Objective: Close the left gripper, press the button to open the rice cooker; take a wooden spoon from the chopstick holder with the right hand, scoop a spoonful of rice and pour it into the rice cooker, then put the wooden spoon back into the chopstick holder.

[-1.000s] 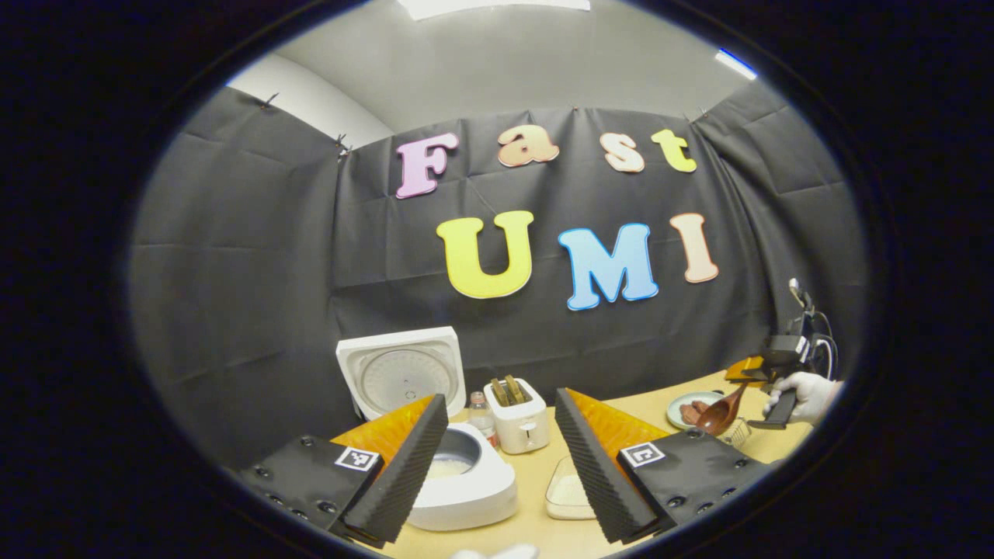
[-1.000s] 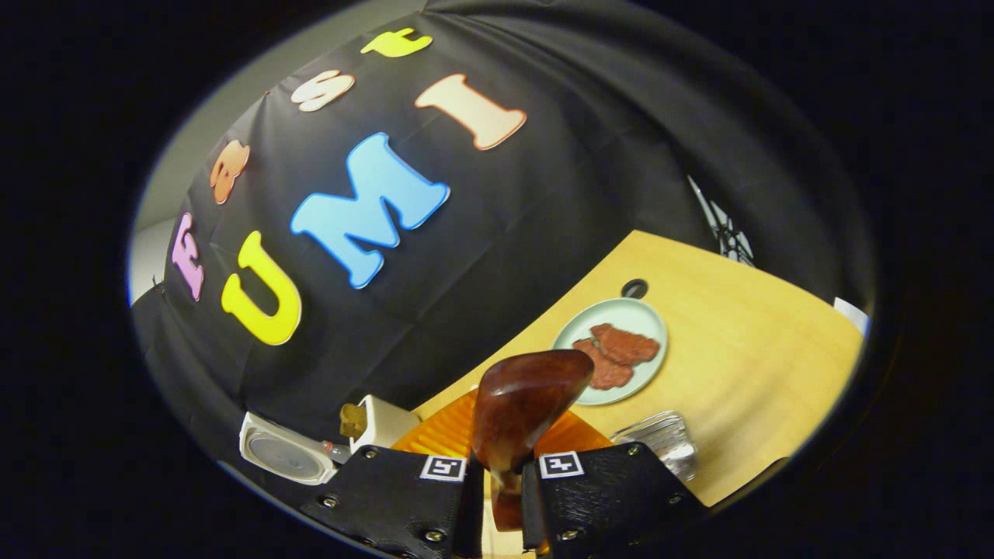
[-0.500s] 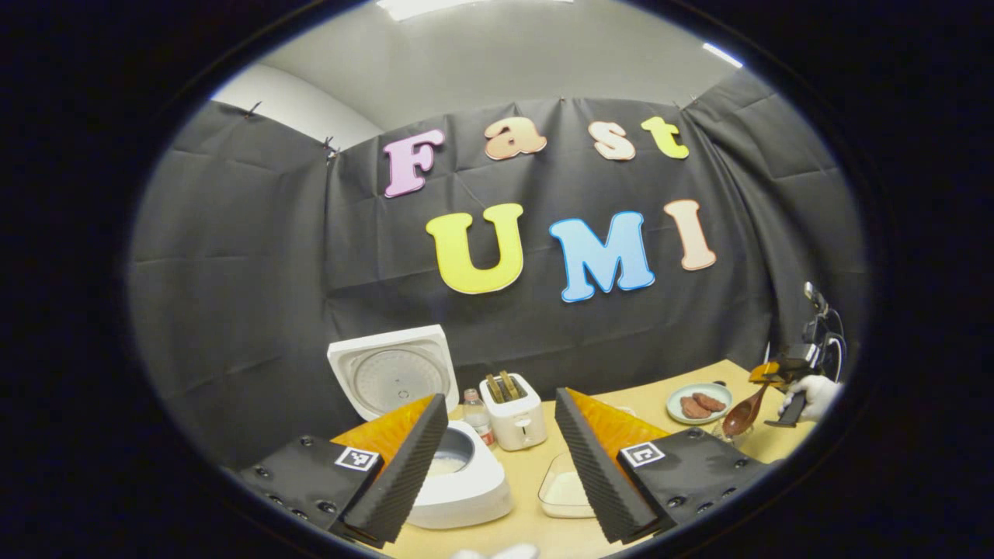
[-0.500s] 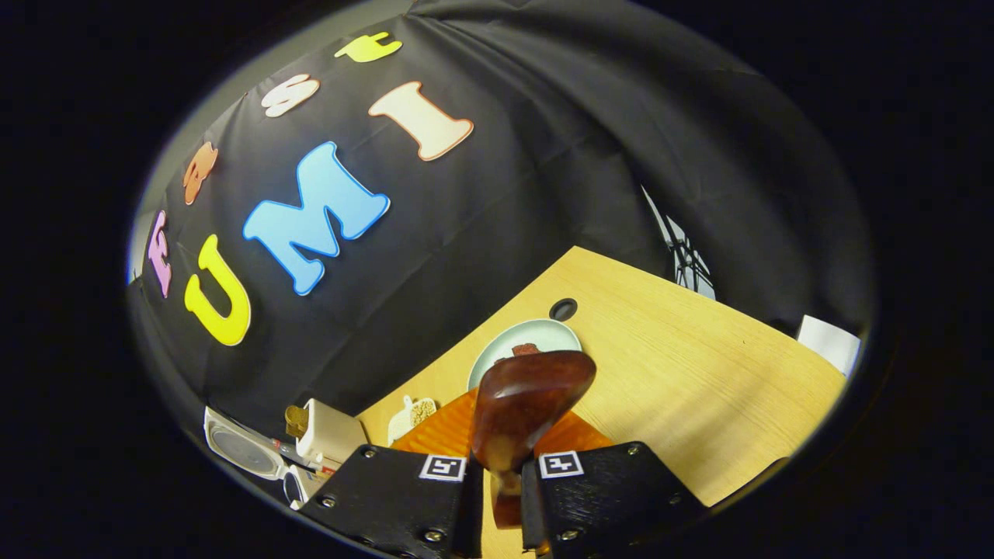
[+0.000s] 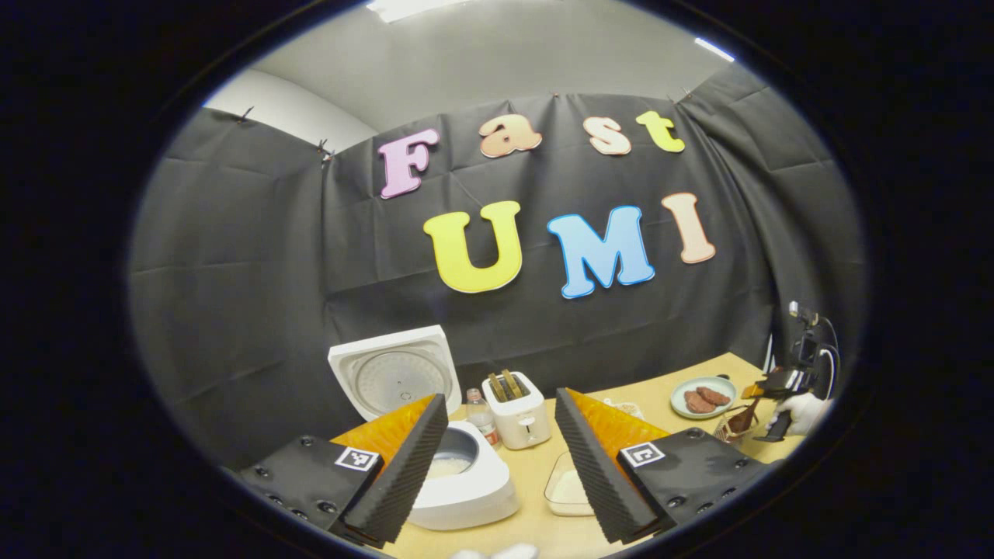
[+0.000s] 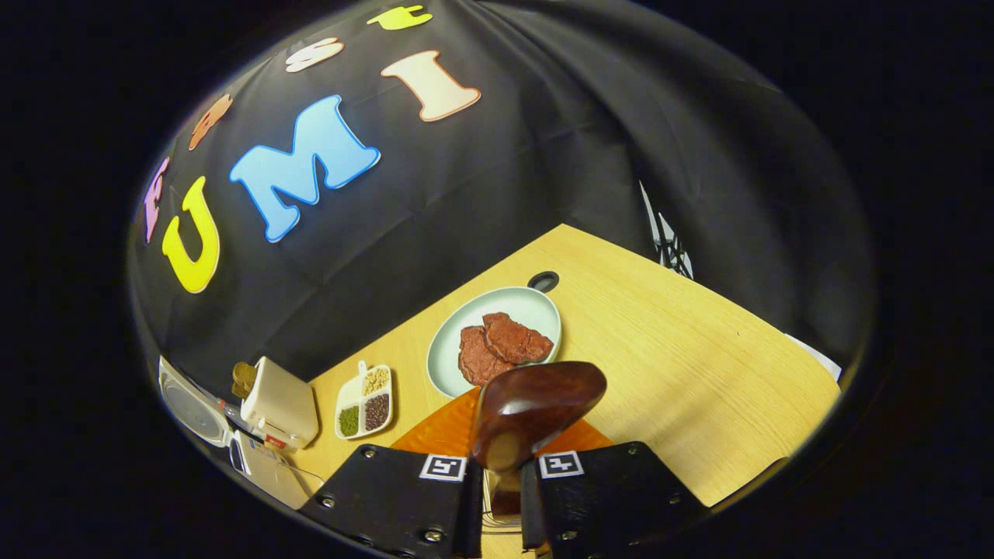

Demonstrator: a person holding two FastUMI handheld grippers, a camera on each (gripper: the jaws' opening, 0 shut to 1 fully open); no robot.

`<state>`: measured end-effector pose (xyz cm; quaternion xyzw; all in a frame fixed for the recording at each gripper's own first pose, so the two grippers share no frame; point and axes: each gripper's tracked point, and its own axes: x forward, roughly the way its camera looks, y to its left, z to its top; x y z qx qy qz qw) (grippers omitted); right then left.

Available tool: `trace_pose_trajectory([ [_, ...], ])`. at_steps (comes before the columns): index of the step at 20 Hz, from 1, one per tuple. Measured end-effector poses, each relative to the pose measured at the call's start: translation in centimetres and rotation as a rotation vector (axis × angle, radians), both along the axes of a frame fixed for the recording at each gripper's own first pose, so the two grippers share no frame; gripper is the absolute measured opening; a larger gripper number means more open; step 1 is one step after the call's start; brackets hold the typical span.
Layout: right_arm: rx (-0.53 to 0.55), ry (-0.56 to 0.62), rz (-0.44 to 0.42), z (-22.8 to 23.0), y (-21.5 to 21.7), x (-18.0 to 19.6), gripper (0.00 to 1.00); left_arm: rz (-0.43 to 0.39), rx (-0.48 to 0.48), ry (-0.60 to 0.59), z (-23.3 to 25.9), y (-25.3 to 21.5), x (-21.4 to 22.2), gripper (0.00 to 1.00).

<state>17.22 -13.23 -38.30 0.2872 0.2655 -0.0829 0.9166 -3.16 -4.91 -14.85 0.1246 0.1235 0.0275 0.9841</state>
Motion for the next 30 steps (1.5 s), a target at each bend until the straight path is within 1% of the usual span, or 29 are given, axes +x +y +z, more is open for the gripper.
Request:
trace_pose_trajectory([
  [3,0.010,0.021,-0.016,-0.6,-0.5,0.2,0.20,0.006,0.001,-0.001,0.3,0.2,0.1,0.96],
  [4,0.006,0.022,-0.006,-0.6,-0.5,0.1,0.20,0.007,0.004,-0.003,0.3,0.3,0.1,0.96],
  [5,-0.012,0.022,-0.005,-0.5,-0.5,0.0,0.20,0.006,0.003,-0.004,0.4,0.3,0.2,0.97],
  [6,-0.052,0.030,-0.011,-0.2,-1.1,-0.3,0.23,0.006,0.001,-0.005,0.4,0.3,0.2,0.97],
  [8,-0.127,0.009,-0.013,0.9,-2.0,-0.5,0.22,0.005,-0.003,-0.006,0.5,0.5,0.2,0.98],
  [9,-0.190,0.002,-0.018,2.0,-2.8,-0.9,0.61,0.004,-0.004,-0.009,0.6,0.5,0.2,0.98],
  [10,-0.261,-0.012,-0.023,3.1,-3.7,-1.2,0.80,0.010,0.000,-0.014,0.8,0.9,0.3,0.99],
  [12,-0.376,-0.062,-0.013,6.4,-4.4,-1.8,0.99,0.016,-0.003,-0.022,0.9,1.2,0.5,0.99],
  [14,-0.473,-0.138,0.000,10.9,-4.5,-2.9,0.98,0.023,-0.025,-0.024,1.1,1.6,0.8,0.99],
  [15,-0.501,-0.189,0.008,13.7,-3.8,-3.5,0.98,0.025,-0.032,-0.027,1.3,1.8,1.1,0.99],
  [18,-0.533,-0.287,0.048,19.2,-1.3,-6.2,0.98,0.044,-0.032,-0.060,2.7,3.7,2.8,0.99],
  [20,-0.550,-0.353,0.093,22.4,0.9,-8.3,0.98,0.060,-0.040,-0.092,4.1,5.2,4.3,0.94],
  [21,-0.554,-0.381,0.118,23.4,2.2,-9.3,0.98,0.076,-0.040,-0.107,4.9,6.0,5.2,0.94],
  [22,-0.562,-0.394,0.138,24.1,3.1,-10.1,0.98,0.093,-0.038,-0.119,5.6,7.1,6.2,0.99],
  [24,-0.568,-0.408,0.175,25.0,4.9,-12.1,0.97,0.112,-0.040,-0.149,6.8,8.6,7.8,0.94],
  [25,-0.568,-0.412,0.193,25.2,5.9,-13.0,0.98,0.115,-0.044,-0.161,7.5,9.3,8.6,0.94],
  [26,-0.572,-0.413,0.211,25.4,6.8,-13.8,0.93,0.125,-0.043,-0.170,8.0,10.1,9.6,0.96],
  [27,-0.581,-0.416,0.226,25.4,7.7,-14.7,0.98,0.140,-0.041,-0.170,8.5,11.1,10.6,0.99],
  [30,-0.574,-0.404,0.287,25.1,10.3,-16.6,0.98,0.173,-0.046,-0.166,9.7,13.9,14.6,0.99],
])
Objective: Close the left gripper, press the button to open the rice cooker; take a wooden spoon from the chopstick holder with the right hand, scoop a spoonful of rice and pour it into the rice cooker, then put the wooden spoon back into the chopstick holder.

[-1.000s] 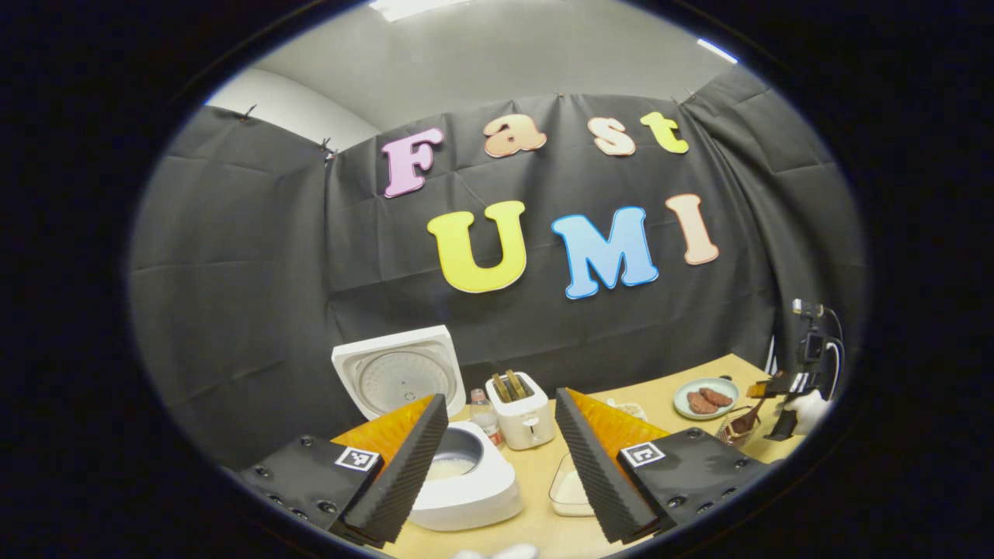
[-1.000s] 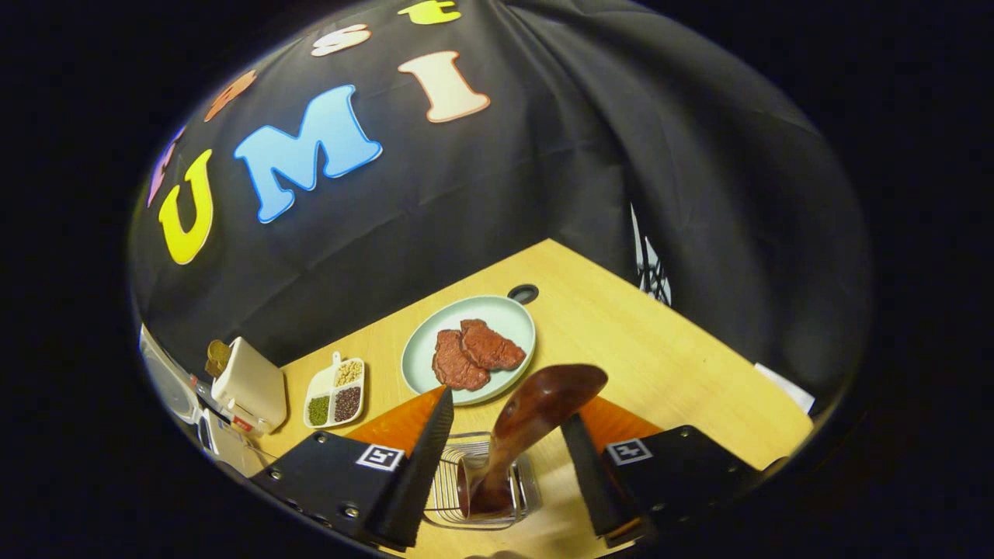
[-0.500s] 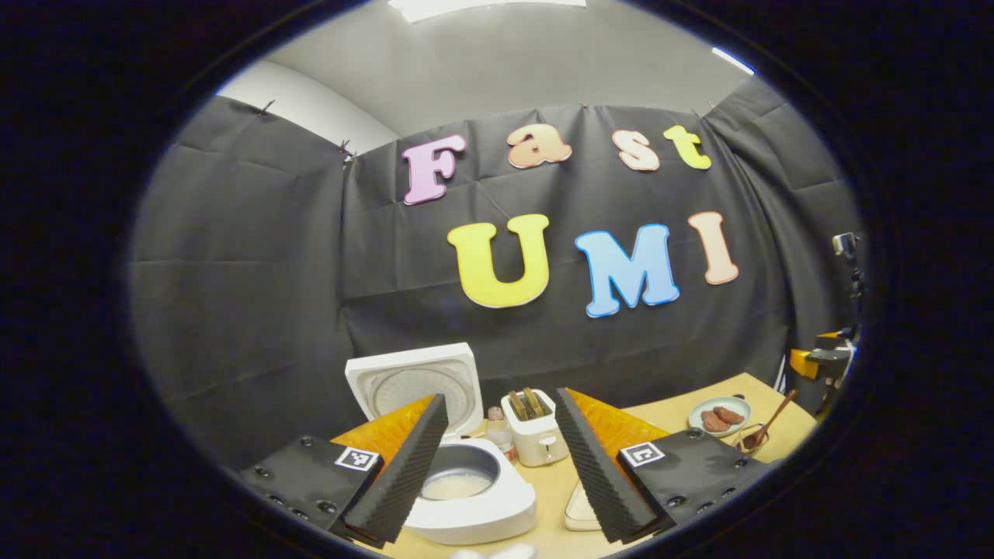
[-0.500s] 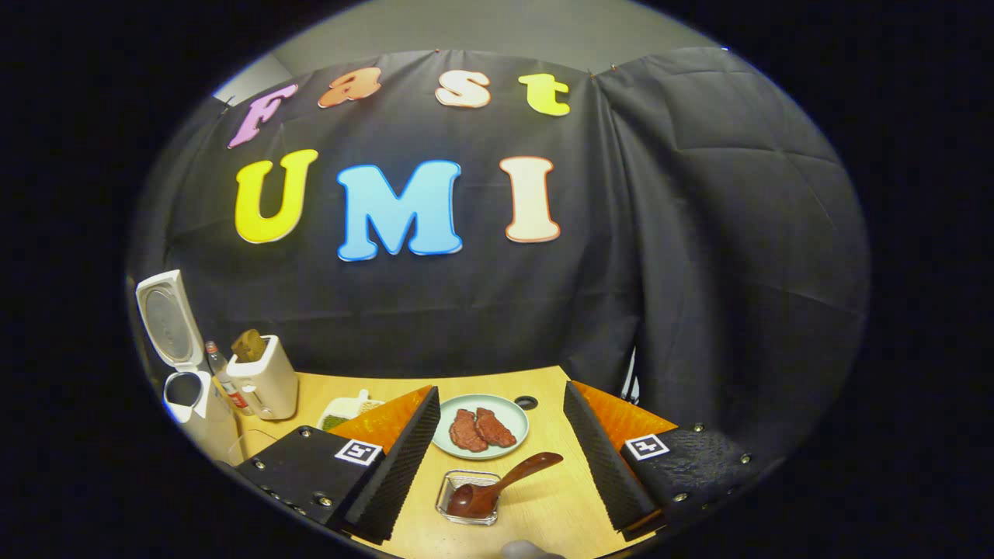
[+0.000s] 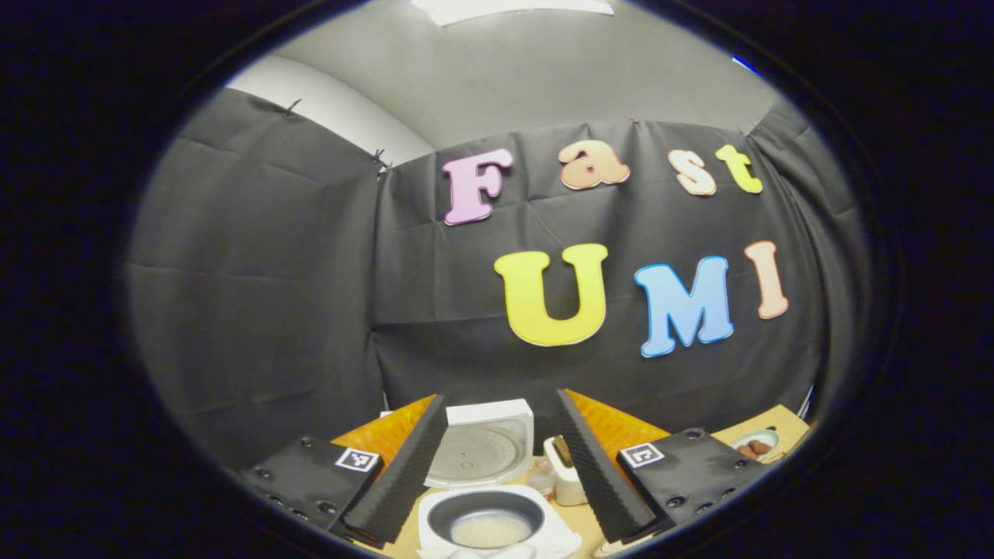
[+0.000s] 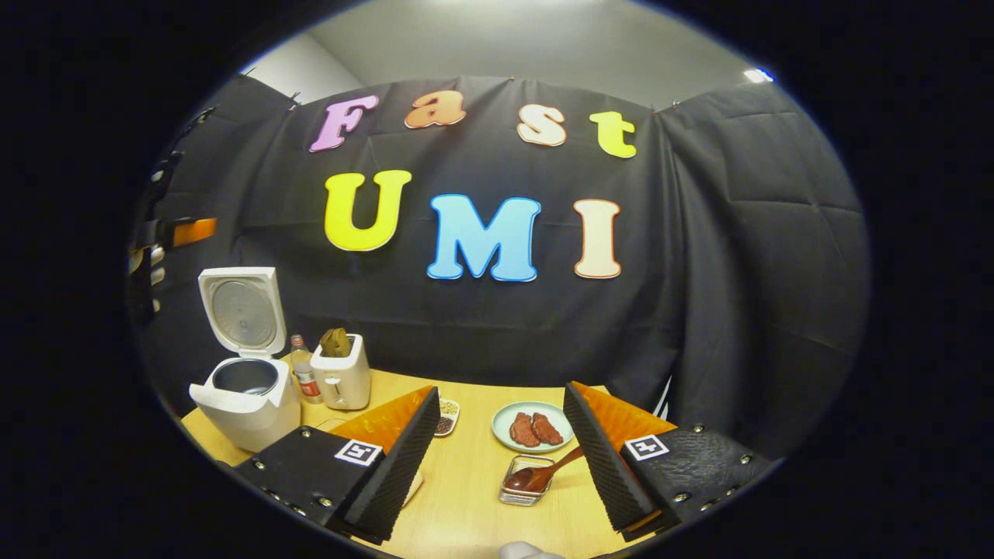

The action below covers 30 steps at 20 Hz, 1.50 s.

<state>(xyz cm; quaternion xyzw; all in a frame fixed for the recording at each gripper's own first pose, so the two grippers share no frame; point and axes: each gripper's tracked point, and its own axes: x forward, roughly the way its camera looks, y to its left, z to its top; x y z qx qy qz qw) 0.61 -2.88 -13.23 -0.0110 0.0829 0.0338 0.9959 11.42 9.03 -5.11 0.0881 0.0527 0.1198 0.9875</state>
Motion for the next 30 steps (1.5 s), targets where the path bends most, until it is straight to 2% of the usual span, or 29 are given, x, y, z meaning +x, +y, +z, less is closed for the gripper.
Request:
trace_pose_trajectory([
  [2,0.014,0.041,0.040,-0.4,1.5,-0.7,0.98,0.041,-0.013,0.037,0.0,2.6,3.2,0.99],
  [3,0.010,0.047,0.044,0.0,1.8,-1.0,0.93,0.060,-0.025,0.051,-0.1,3.8,4.9,0.99],
  [4,0.001,0.039,0.046,0.5,1.9,-1.1,0.98,0.074,-0.041,0.064,-0.5,5.1,6.8,0.99],
  [9,0.011,0.048,0.074,2.0,3.5,-1.5,0.98,0.143,-0.120,0.188,-4.9,10.5,14.8,0.99],
  [14,0.050,0.057,0.102,3.0,4.8,-1.5,0.98,0.177,-0.118,0.314,-10.7,13.3,18.0,0.95],
  [18,0.127,0.109,0.128,1.8,5.7,-1.7,0.98,0.201,-0.150,0.404,-13.8,14.1,17.9,0.96],
  [20,0.137,0.110,0.117,1.7,5.4,-1.6,0.98,0.207,-0.125,0.404,-13.7,14.6,18.2,0.98],
  [21,0.134,0.110,0.117,1.4,5.3,-1.7,0.93,0.206,-0.120,0.410,-13.7,14.5,18.1,0.98],
  [22,0.137,0.110,0.122,1.4,5.5,-1.7,0.98,0.203,-0.129,0.426,-13.8,14.1,17.8,0.99],
  [23,0.138,0.111,0.126,1.3,5.5,-1.8,0.98,0.202,-0.153,0.438,-13.9,13.6,17.6,0.96],
  [25,0.156,0.124,0.147,0.9,6.0,-2.1,0.98,0.167,-0.213,0.489,-14.7,11.3,15.9,0.96],
  [27,0.170,0.131,0.173,1.0,6.3,-2.4,0.98,0.157,-0.232,0.531,-15.8,10.3,14.5,0.94],
  [30,0.173,0.128,0.195,1.4,6.1,-2.5,0.98,0.169,-0.284,0.614,-18.3,9.3,11.5,0.94],
])
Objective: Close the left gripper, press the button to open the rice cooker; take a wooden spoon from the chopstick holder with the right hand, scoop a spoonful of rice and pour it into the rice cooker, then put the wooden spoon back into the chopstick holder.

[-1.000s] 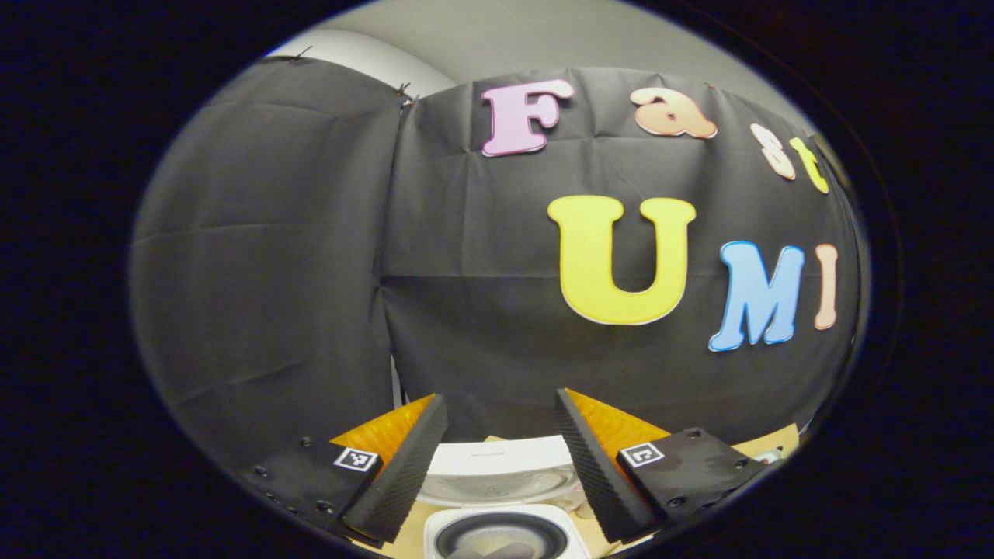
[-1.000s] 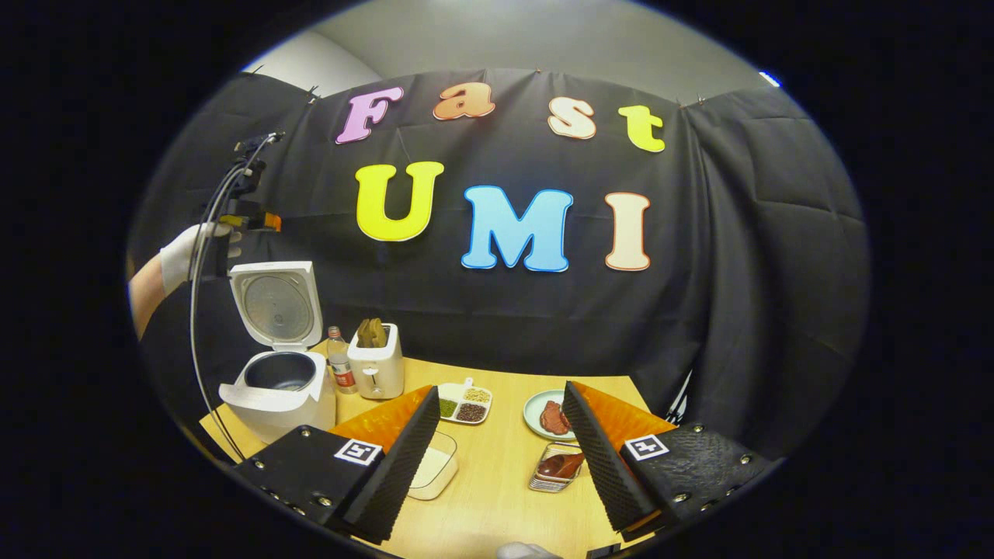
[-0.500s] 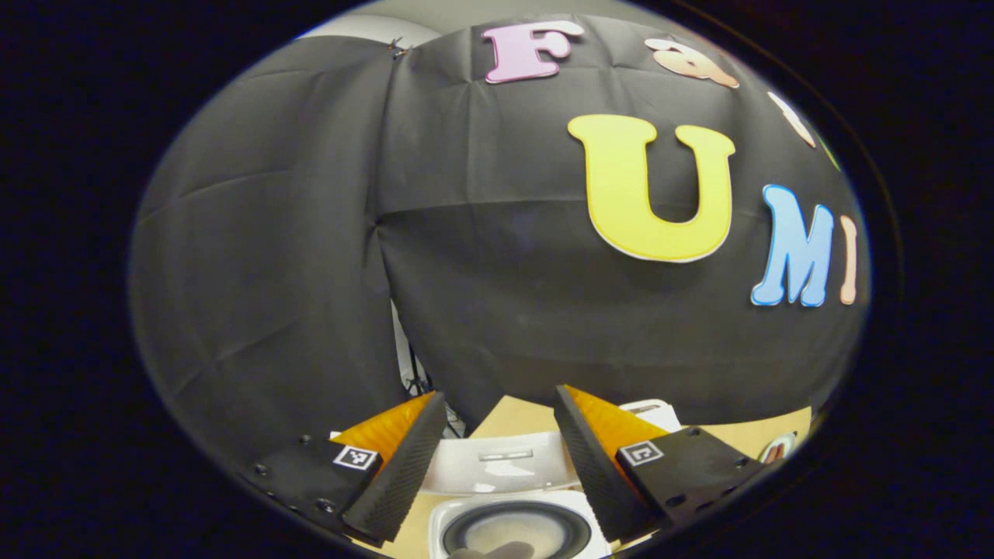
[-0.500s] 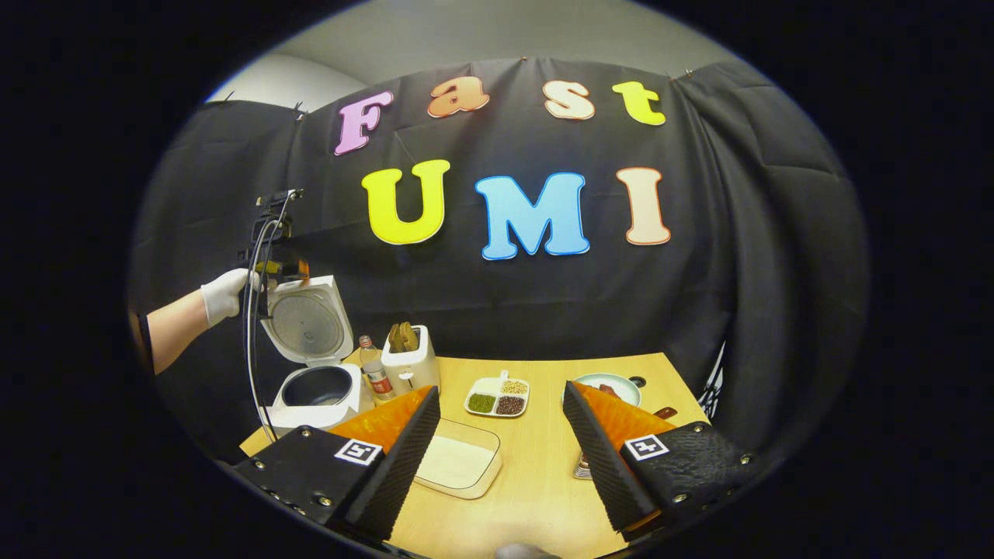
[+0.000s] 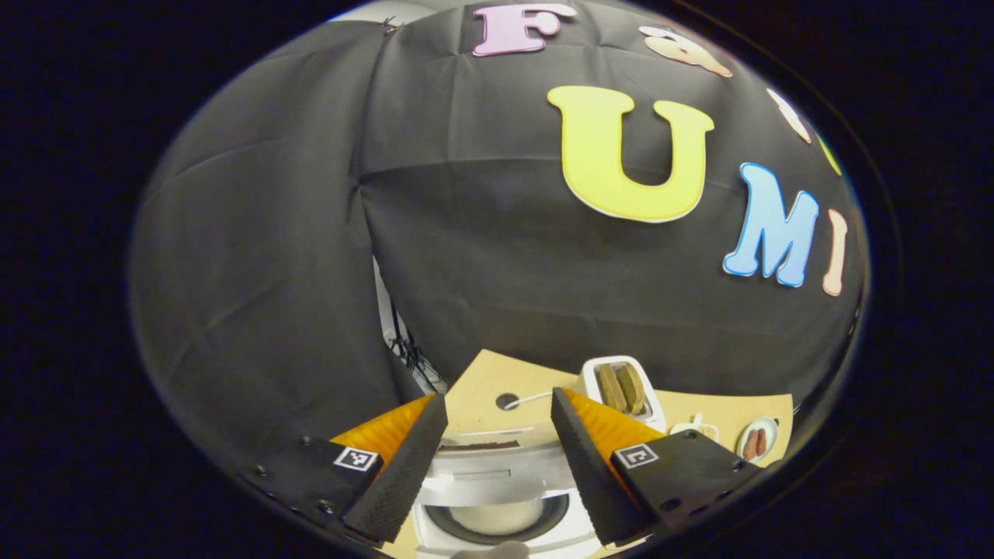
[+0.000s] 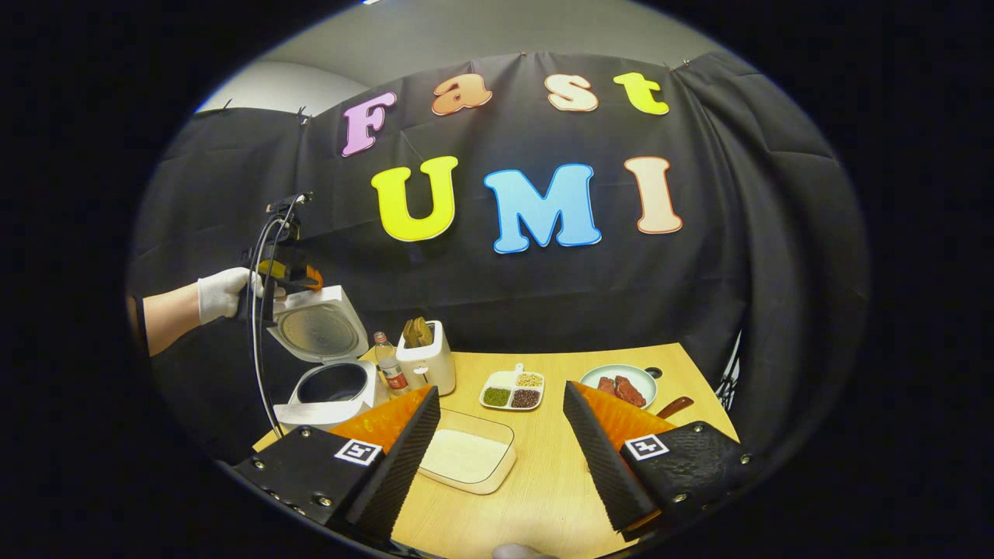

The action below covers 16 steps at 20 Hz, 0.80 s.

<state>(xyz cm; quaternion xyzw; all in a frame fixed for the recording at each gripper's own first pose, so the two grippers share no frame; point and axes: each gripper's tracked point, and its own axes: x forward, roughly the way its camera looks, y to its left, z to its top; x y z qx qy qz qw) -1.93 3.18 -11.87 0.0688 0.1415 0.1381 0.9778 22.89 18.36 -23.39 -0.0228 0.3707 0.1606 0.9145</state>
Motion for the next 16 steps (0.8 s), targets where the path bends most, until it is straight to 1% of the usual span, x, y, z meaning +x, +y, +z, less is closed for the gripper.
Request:
trace_pose_trajectory([
  [1,0.001,-0.004,0.004,0.2,-0.3,-0.1,0.98,0.018,-0.042,0.040,-1.0,-0.5,-1.5,0.95],
  [2,0.000,-0.006,0.005,0.3,-0.5,-0.2,0.98,0.019,-0.062,0.066,-1.9,-1.1,-2.9,0.95],
  [4,0.001,-0.001,0.015,0.2,-0.8,-0.5,0.98,-0.001,-0.061,0.085,-2.8,-2.0,-5.0,0.97],
  [6,0.003,0.023,0.028,-0.3,-1.0,-0.8,0.98,-0.002,-0.083,0.118,-4.7,-3.1,-7.8,1.00],
  [8,0.014,0.031,0.029,-0.2,-1.4,-0.9,0.98,-0.009,-0.091,0.154,-6.6,-3.9,-10.0,0.96],
  [13,0.050,0.076,0.016,-1.1,-2.0,-1.1,0.98,-0.011,-0.083,0.253,-11.4,-4.8,-14.5,0.96],
  [16,0.060,0.086,0.015,-1.2,-2.0,-1.0,0.98,-0.014,-0.076,0.296,-13.6,-4.8,-16.0,0.96],
])
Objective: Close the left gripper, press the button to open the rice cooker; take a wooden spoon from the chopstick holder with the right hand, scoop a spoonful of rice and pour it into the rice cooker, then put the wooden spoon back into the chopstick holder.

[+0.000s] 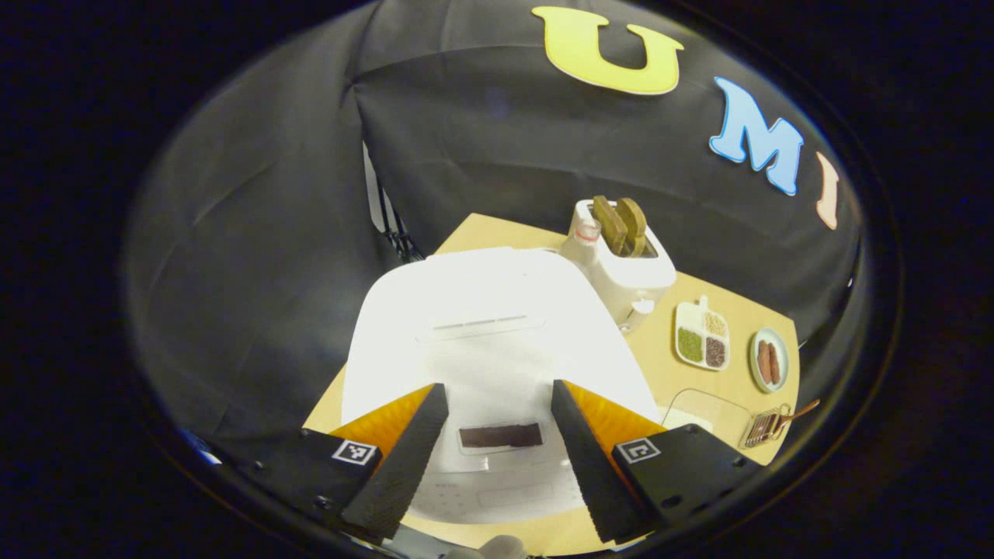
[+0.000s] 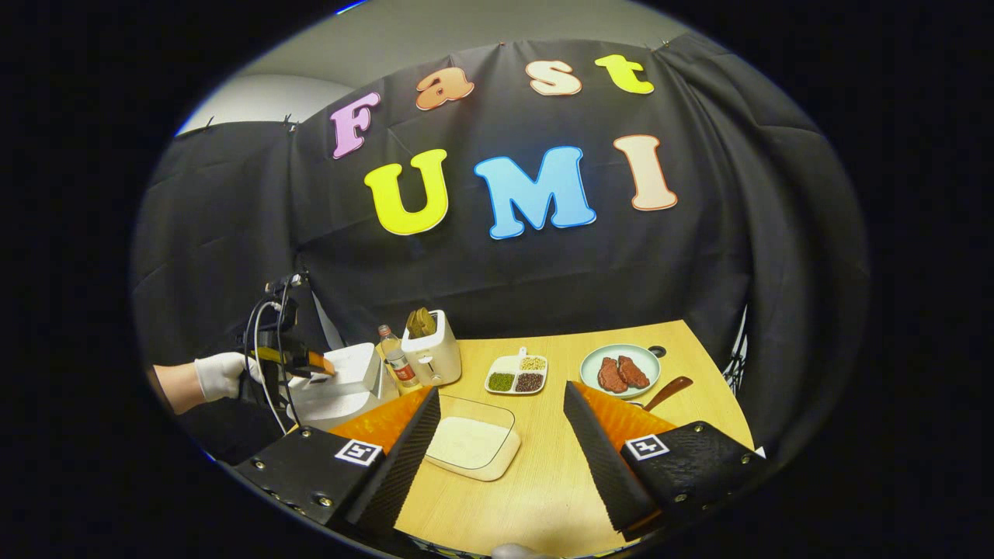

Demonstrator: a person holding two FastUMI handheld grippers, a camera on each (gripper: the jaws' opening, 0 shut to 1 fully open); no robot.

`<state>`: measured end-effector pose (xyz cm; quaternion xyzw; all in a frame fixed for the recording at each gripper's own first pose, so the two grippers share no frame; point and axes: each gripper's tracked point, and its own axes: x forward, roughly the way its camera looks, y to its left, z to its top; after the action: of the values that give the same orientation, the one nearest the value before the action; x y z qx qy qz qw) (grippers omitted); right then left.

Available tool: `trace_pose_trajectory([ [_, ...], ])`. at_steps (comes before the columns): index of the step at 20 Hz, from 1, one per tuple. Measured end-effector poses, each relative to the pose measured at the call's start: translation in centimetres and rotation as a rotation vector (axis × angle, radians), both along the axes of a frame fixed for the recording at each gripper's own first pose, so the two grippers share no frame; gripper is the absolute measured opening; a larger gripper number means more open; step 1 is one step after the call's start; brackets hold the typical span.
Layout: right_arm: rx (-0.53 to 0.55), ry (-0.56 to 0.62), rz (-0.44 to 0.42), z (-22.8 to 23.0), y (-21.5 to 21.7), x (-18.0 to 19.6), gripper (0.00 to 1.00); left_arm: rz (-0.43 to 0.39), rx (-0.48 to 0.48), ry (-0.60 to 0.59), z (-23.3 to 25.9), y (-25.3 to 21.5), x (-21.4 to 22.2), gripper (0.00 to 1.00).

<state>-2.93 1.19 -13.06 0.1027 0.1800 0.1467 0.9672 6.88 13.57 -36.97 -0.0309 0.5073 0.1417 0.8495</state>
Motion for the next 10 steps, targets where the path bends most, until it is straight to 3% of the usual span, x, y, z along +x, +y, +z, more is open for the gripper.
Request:
trace_pose_trajectory([
  [5,0.003,0.033,0.018,-1.1,0.9,0.2,0.98,-0.025,0.012,0.031,-1.1,-0.1,-0.8,1.00],
  [10,0.026,0.045,0.030,-1.0,1.8,0.7,0.98,-0.036,0.023,0.009,-1.4,0.1,0.2,0.97],
])
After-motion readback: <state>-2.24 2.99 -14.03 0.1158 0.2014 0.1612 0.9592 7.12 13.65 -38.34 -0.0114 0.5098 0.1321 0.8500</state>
